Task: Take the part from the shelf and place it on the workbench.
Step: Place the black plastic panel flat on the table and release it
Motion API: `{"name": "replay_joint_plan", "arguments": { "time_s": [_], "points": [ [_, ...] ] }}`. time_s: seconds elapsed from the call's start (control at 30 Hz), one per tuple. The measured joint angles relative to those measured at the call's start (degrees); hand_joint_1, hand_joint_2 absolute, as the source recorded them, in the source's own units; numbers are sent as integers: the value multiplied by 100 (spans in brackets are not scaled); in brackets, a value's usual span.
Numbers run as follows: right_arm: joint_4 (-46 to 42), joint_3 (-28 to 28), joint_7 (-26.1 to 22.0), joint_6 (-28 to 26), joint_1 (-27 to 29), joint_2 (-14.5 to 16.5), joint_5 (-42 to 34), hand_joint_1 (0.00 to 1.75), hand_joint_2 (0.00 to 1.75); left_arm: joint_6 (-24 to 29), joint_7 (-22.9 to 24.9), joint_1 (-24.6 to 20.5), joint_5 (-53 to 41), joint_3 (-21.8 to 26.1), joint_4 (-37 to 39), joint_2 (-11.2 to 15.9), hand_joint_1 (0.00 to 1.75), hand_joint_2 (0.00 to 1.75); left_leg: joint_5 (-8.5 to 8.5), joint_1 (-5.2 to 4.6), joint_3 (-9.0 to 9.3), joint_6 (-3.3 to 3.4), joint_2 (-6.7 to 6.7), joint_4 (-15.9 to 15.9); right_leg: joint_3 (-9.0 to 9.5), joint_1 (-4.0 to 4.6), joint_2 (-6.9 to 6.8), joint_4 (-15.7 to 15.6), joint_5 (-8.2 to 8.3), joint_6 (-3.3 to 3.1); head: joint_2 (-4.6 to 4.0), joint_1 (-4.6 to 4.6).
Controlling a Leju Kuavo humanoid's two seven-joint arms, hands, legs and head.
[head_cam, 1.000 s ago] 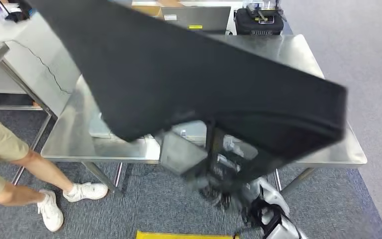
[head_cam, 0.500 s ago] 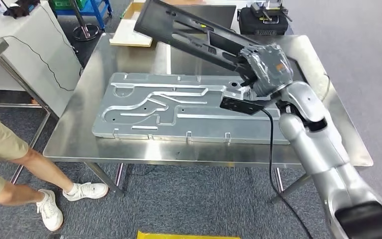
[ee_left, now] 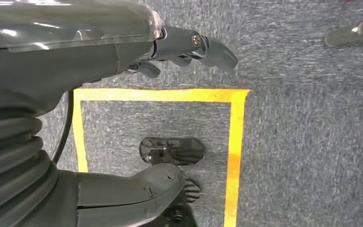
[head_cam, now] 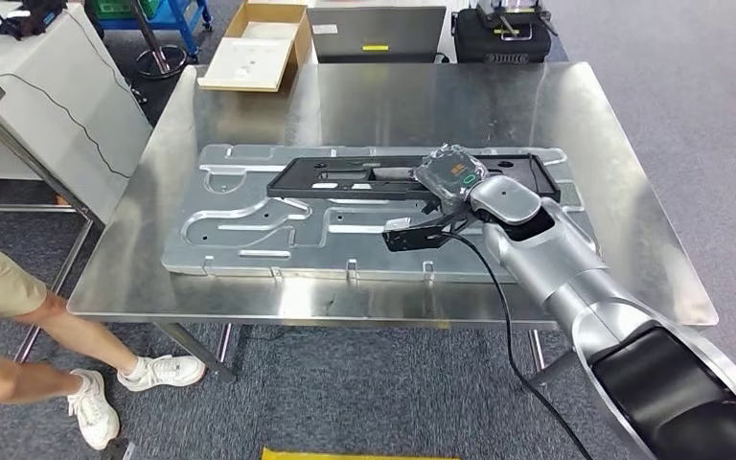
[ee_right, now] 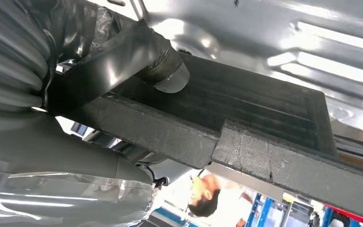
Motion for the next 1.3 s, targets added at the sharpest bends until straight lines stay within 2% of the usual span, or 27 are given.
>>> {"name": "replay_joint_plan", "arguments": {
  "time_s": [0.07,0.13,0.17,0.23,0.3,0.33,0.37,0.4,0.43,0.47,0.5,0.53,0.63,0.7,0.77,0.8,0.83,0.87,0.9,0.97,1.0,1.03,1.1,1.17,1.23,1.3],
  "points": [
    [221,34,-17,-74,-14,92,-57,175,175,-31,-60,2,-4,-31,0,0,0,175,-19,-26,82,42,-7,-151,4,5,7,-25,-6,52,0,-1],
    [412,41,-32,-170,34,177,-106,175,175,-63,-131,9,-6,-60,0,-5,0,175,-16,10,127,85,-6,-228,6,10,0,-16,-49,112,0,0],
    [504,42,-39,-226,56,216,-131,175,175,-75,-165,10,-6,-67,0,-8,0,175,-10,27,148,110,0,-260,-35,13,-4,85,-124,140,0,0],
    [684,43,-26,-322,117,294,-190,175,175,-92,-224,7,-14,-77,0,-13,0,175,-16,35,175,154,12,-287,-332,7,-11,703,-442,176,-1,1],
    [862,43,19,-372,233,358,-243,175,175,-111,-281,10,-35,-96,0,-25,0,175,-37,31,185,183,10,-279,-756,-6,-11,1495,-727,201,-1,2],
    [940,43,38,-394,293,377,-260,131,131,-122,-304,19,-46,-108,0,-34,0,175,-49,31,194,188,4,-273,-873,-15,-12,1669,-721,210,-1,1],
    [1002,43,49,-414,333,391,-273,87,87,-131,-322,32,-53,-119,0,-43,0,175,-66,31,207,182,-3,-262,-877,-24,-13,1611,-598,214,-1,1],
    [1056,43,51,-434,352,403,-291,44,44,-143,-336,45,-56,-129,0,-50,0,175,-90,32,227,168,-9,-247,-764,-30,-17,1321,-380,210,-1,1],
    [1100,43,44,-452,358,414,-314,0,0,-155,-347,53,-56,-140,0,-55,0,175,-121,32,250,146,-11,-230,-584,-33,-23,903,-138,200,0,1],
    [1146,43,31,-469,364,422,-347,0,0,-166,-355,52,-56,-152,0,-59,0,175,-153,20,269,117,-12,-208,-398,-24,-27,503,32,187,0,1],
    [1187,43,15,-498,384,427,-382,0,0,-173,-360,48,-56,-163,0,-61,0,175,-177,10,280,89,-13,-194,-260,-18,-28,211,132,169,0,0],
    [1219,43,-4,-537,418,429,-415,0,0,-172,-360,45,-57,-174,0,-62,0,175,-193,1,286,62,-13,-186,-190,-8,-23,65,150,149,0,0],
    [1286,38,-92,-698,520,426,-509,0,0,-148,-351,44,-68,-195,0,-65,0,175,-239,10,307,-20,-9,-173,-142,-2,-6,1,123,58,0,-1],
    [1314,30,-147,-789,559,415,-562,0,0,-119,-350,40,-88,-208,0,-66,0,87,-442,25,194,-82,-3,120,-111,-25,-10,-28,130,-9,0,-2],
    [1333,12,-190,-896,618,392,-618,0,0,-92,-372,40,-105,-213,0,-66,0,0,-809,40,-136,-131,3,850,-101,-25,-14,-32,125,-42,-1,-2],
    [1339,-8,-224,-973,660,376,-647,0,0,-79,-387,42,-109,-213,0,-66,0,0,-958,45,-321,-147,3,1236,-101,-21,-14,-29,122,-48,0,-2],
    [1339,-36,-270,-1068,708,359,-683,0,0,-71,-399,44,-109,-214,0,-67,0,0,-1025,47,-451,-156,3,1494,-99,-18,-14,-25,119,-52,0,-2],
    [1325,-77,-335,-1177,762,337,-720,0,0,-61,-406,44,-109,-214,0,-67,0,0,-976,48,-480,-157,3,1533,-96,-17,-12,-21,116,-54,1,-2],
    [1296,-125,-406,-1289,816,314,-755,0,0,-50,-409,42,-109,-215,0,-66,0,0,-821,48,-395,-150,3,1336,-89,-18,-9,-18,113,-52,1,-2],
    [1181,-235,-569,-1508,922,268,-843,0,0,-29,-413,36,-110,-217,0,-65,0,0,-406,44,-3,-110,3,510,-74,-19,1,-17,103,-36,0,-2],
    [1079,-297,-675,-1617,980,238,-908,0,0,-17,-414,32,-112,-218,0,-64,0,0,-279,31,175,-81,0,142,-76,-14,8,-16,102,-15,-1,-2],
    [932,-367,-809,-1724,1054,202,-1000,0,0,-5,-413,29,-115,-220,0,-63,0,0,-222,17,285,-51,-1,-85,-83,-9,14,-19,105,13,-1,-2],
    [481,-521,-1065,-1852,1258,110,-1223,0,0,11,-408,30,-121,-226,0,-61,0,0,-231,-12,329,3,-6,-193,-94,-6,18,-36,119,78,-1,-2],
    [-49,-663,-1158,-1835,1458,6,-1374,0,0,14,-405,29,-125,-239,0,-65,0,0,-200,12,346,67,0,-241,-110,-4,10,-4,77,143,1,-1],
    [-529,-781,-1129,-1771,1593,-102,-1425,0,0,14,-405,15,-126,-255,0,-72,0,0,-173,35,368,134,11,-289,-267,-4,1,365,-166,193,1,-1],
    [-923,-888,-1164,-1744,1732,-195,-1525,0,0,14,-406,4,-126,-265,0,-81,0,0,-181,24,370,171,14,-282,-588,-15,-2,1073,-520,212,-1,-1]
  ]
}}
